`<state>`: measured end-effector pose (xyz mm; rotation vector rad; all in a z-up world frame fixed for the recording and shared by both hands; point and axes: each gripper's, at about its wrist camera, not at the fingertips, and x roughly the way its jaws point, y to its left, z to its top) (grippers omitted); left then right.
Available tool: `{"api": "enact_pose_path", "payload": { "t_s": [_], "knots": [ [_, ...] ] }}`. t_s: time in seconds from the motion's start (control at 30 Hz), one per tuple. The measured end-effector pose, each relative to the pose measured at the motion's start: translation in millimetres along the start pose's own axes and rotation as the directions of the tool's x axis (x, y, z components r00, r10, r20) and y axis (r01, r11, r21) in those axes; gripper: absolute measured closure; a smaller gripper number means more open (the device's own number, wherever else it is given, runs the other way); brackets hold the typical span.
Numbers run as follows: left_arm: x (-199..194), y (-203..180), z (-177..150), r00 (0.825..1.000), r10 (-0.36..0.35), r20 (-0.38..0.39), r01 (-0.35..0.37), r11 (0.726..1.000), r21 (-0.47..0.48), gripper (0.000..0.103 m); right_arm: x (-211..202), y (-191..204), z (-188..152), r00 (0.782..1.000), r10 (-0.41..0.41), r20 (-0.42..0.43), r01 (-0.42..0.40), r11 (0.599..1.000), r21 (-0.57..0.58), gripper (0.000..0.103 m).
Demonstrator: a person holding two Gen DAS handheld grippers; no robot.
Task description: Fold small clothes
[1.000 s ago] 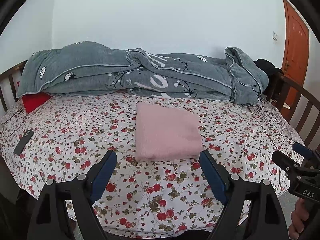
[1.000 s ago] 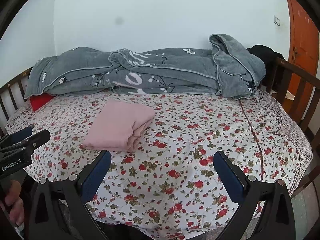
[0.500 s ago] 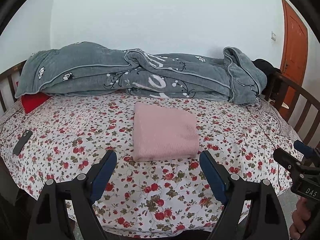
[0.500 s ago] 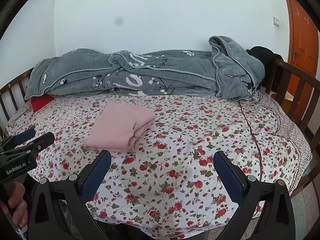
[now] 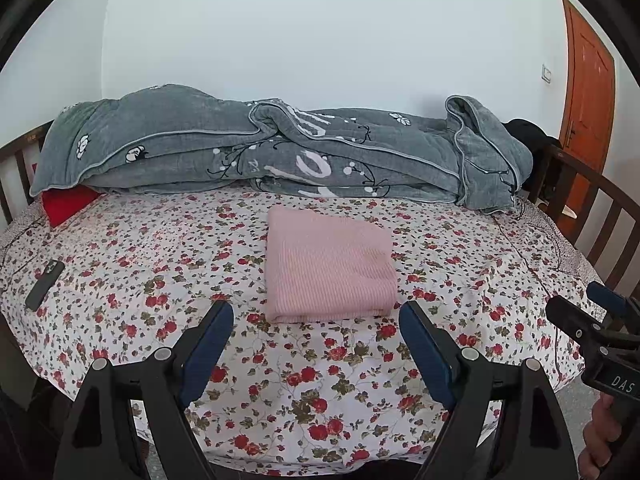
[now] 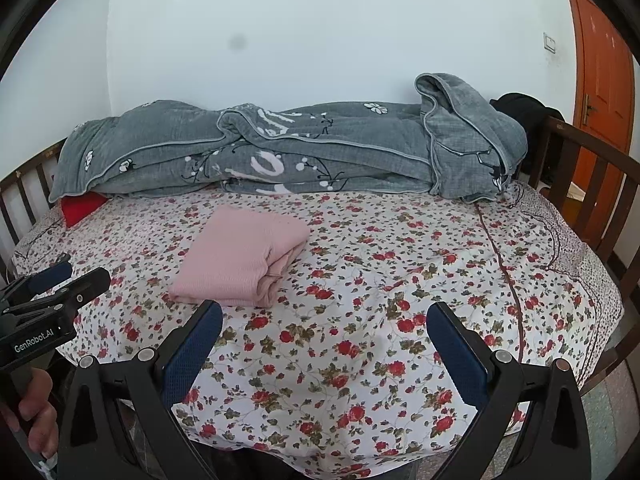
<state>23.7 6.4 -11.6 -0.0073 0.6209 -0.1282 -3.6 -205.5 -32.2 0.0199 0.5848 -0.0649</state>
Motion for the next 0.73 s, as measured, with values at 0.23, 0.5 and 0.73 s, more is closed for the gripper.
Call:
{"api": "enact_pose_path", "payload": {
  "t_s": [0.23, 0.5, 0.73],
  "knots": [
    [-1.2, -0.7, 1.3, 1.000, 0.000, 0.004, 0.000, 1.000, -0.004, 0.019, 0.5, 1.6, -1.3, 1.000, -0.001, -0.001, 0.001, 1.000, 0.000, 0.003],
    [-1.0, 0.7, 1.2, 1.000, -0.001, 0.007, 0.001, 1.000, -0.002, 0.019, -0.4, 2.7, -2.4, 1.000, -0.002, 0.001, 0.002, 1.000, 0.006, 0.003],
    [-0.4, 1.3, 2.1, 1.000, 0.005, 0.009, -0.005, 1.000, -0.010, 0.018, -0.4, 4.3, -2.6, 1.000, -0.001, 0.005, 0.001, 1.000, 0.005, 0.003]
  ]
}}
